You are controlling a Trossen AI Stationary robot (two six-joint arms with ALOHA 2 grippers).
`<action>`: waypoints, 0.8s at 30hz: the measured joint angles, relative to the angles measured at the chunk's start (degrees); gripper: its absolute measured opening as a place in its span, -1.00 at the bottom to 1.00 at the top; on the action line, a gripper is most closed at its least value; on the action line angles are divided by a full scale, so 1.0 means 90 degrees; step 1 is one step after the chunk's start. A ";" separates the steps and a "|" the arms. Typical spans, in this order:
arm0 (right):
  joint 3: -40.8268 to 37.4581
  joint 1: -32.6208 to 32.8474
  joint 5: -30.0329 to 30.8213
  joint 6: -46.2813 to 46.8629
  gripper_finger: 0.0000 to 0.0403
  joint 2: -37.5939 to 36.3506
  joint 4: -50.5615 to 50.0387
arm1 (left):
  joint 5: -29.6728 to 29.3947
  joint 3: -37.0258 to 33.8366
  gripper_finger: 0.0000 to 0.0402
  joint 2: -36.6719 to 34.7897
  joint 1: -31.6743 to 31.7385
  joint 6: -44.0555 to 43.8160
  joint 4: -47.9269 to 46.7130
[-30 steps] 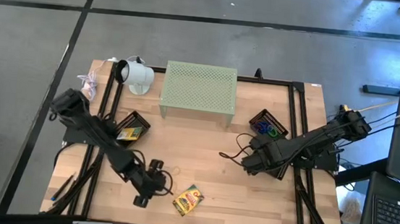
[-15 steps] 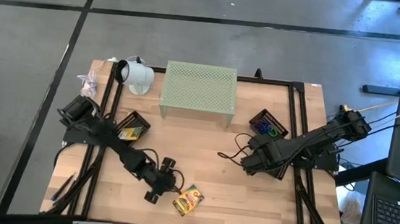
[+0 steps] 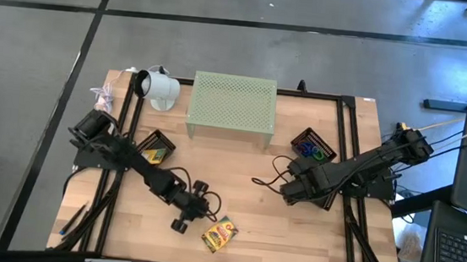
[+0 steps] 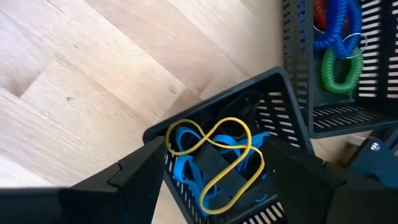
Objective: Pick & Place Office Desk Supplies
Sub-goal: Put the yellow rubber band into the bottom right black bin
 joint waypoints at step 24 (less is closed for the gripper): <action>-0.0002 0.0000 0.0398 -0.0559 0.33 0.0000 0.0994 | -0.0517 -0.0029 -0.99 -0.1913 -0.0266 -0.0261 -0.0072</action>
